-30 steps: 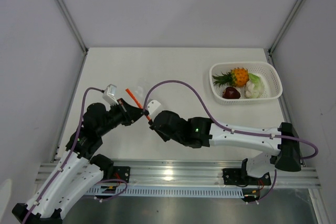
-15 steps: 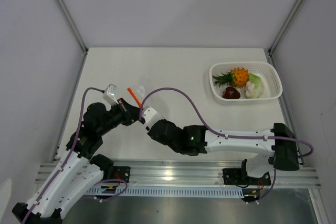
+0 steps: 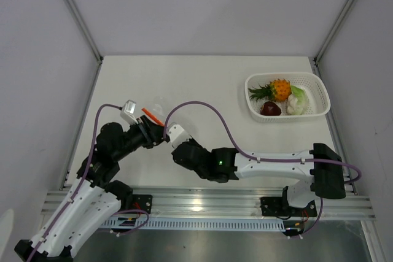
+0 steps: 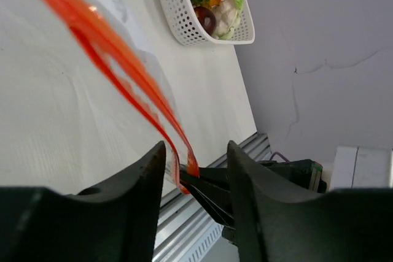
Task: Place the food in the zip-top bag and seal the zipper
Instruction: Open the zipper of the food storage bag.
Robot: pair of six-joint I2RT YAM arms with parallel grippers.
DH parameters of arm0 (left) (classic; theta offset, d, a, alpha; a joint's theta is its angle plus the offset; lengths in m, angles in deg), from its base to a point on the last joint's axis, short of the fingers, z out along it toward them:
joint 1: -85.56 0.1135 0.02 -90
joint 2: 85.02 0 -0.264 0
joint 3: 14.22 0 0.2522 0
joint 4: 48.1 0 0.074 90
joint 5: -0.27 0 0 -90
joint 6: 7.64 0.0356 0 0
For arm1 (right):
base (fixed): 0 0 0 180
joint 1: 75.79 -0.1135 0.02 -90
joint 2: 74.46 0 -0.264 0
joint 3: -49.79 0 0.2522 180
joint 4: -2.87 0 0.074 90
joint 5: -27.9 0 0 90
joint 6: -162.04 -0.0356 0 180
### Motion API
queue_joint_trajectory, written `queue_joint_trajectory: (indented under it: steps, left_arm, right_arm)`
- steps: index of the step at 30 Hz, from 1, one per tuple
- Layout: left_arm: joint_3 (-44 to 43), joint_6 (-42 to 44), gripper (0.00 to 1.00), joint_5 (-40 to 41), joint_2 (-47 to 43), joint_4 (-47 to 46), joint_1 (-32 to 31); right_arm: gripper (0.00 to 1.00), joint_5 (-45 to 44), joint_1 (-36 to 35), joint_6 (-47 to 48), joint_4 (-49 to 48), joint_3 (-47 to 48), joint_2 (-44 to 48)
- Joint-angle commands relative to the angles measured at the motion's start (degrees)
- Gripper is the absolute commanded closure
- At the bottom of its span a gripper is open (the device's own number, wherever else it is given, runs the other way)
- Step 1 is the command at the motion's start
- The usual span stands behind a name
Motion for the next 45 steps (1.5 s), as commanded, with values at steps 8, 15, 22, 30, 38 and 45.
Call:
queue_joint_trajectory:
  steps: [8, 15, 22, 30, 38, 45]
  left_arm:
    - [2.5, 8.3, 0.40, 3.1, -11.9, 0.7, -0.4]
    - [2.9, 9.5, 0.41, 0.9, -13.3, 2.2, -0.4]
    - [1.5, 9.6, 0.42, 0.7, -13.3, 2.9, -0.4]
    - [-0.2, 9.1, 0.40, 0.1, -10.6, 3.6, -1.8]
    - [-1.3, 9.3, 0.37, 2.3, -8.6, 4.5, -4.5]
    - [-2.0, 10.4, 0.37, 5.2, -7.1, 6.9, -5.4]
  right_arm:
    - [1.00, 13.4, 5.8, -15.0, 1.4, 2.8, 5.4]
    - [1.00, 20.0, 8.3, -18.4, 0.2, 3.2, 8.2]
    - [1.00, 21.8, 8.2, -18.6, 0.9, 4.7, 8.0]
    - [1.00, 20.4, 6.5, -18.9, 1.4, 6.6, 5.7]
    - [1.00, 19.5, 6.3, -18.7, 1.4, 7.5, 3.2]
    - [1.00, 18.2, 6.0, -18.6, 1.7, 7.4, 2.8]
